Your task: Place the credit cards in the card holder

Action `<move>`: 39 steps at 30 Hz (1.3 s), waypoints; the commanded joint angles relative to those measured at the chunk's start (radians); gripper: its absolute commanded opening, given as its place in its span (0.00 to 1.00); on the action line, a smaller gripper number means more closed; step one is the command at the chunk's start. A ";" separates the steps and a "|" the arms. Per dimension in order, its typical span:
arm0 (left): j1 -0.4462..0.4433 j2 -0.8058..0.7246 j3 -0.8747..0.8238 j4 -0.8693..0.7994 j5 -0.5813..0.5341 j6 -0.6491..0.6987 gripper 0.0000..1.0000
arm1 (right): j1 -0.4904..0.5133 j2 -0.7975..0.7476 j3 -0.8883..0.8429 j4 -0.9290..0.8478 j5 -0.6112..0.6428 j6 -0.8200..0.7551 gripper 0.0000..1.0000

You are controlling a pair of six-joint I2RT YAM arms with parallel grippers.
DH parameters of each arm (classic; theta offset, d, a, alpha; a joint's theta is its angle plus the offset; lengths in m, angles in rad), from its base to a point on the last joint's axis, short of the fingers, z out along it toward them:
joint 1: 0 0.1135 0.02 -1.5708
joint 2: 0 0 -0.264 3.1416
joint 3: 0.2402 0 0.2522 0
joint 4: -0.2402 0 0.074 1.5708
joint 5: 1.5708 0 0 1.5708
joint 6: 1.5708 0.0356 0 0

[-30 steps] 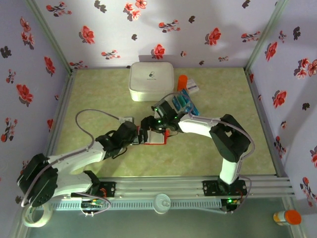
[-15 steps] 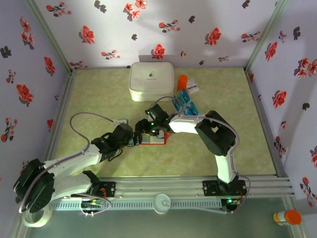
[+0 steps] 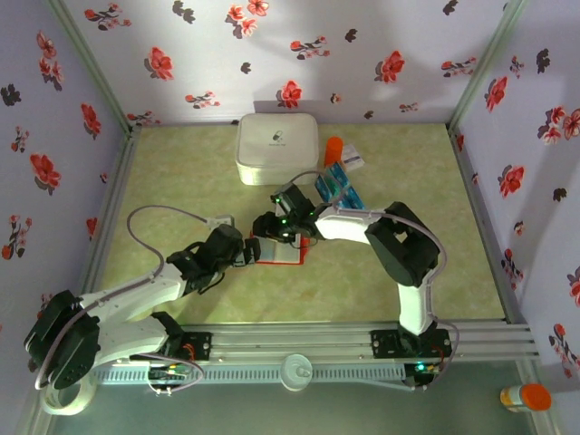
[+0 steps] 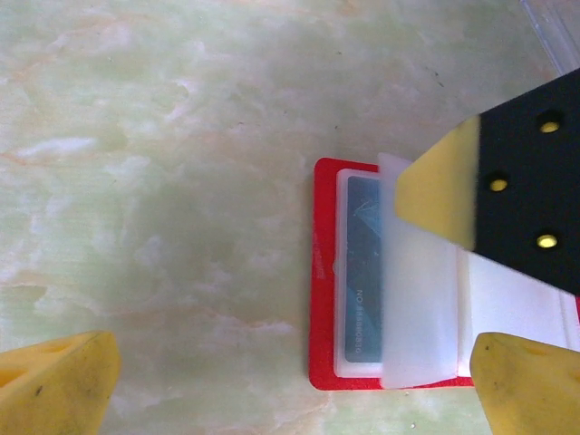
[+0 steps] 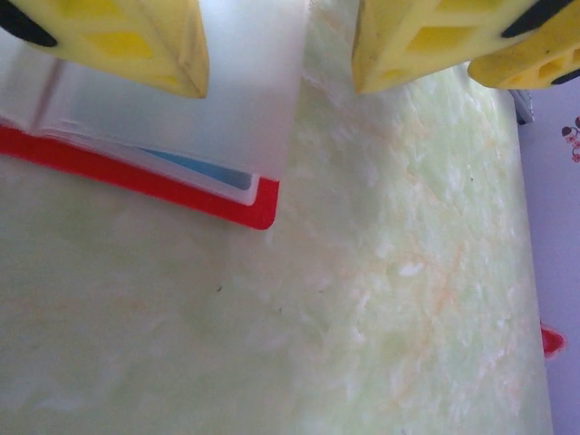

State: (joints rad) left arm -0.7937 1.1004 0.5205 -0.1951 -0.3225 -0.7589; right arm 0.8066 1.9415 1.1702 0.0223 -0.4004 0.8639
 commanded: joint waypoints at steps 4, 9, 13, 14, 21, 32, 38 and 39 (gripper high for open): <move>0.008 0.028 -0.007 0.013 -0.024 -0.014 1.00 | -0.010 -0.016 -0.035 -0.030 0.011 -0.026 0.32; 0.009 0.048 0.000 0.020 -0.023 -0.007 1.00 | -0.008 0.021 -0.033 -0.013 -0.002 -0.017 0.22; 0.010 0.077 0.002 0.029 -0.022 -0.001 1.00 | -0.006 0.052 -0.020 -0.011 -0.012 -0.015 0.19; 0.010 0.085 0.001 0.031 -0.020 0.001 1.00 | -0.004 0.057 -0.018 -0.011 -0.015 -0.015 0.18; 0.010 0.144 0.011 0.051 -0.011 0.015 1.00 | -0.005 0.064 -0.018 -0.014 -0.013 -0.013 0.17; 0.016 0.249 0.056 0.095 -0.010 0.055 1.00 | -0.003 0.063 -0.024 -0.013 -0.012 -0.011 0.17; 0.020 0.304 0.056 0.114 -0.012 0.062 1.00 | -0.004 0.057 -0.023 -0.012 -0.013 -0.008 0.17; 0.021 0.308 0.049 0.116 -0.014 0.060 1.00 | -0.003 0.055 -0.020 -0.013 -0.014 -0.008 0.17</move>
State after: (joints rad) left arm -0.7841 1.3922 0.5629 -0.0971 -0.3218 -0.7223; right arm 0.7986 1.9865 1.1442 0.0257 -0.4091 0.8494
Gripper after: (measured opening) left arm 0.996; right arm 0.171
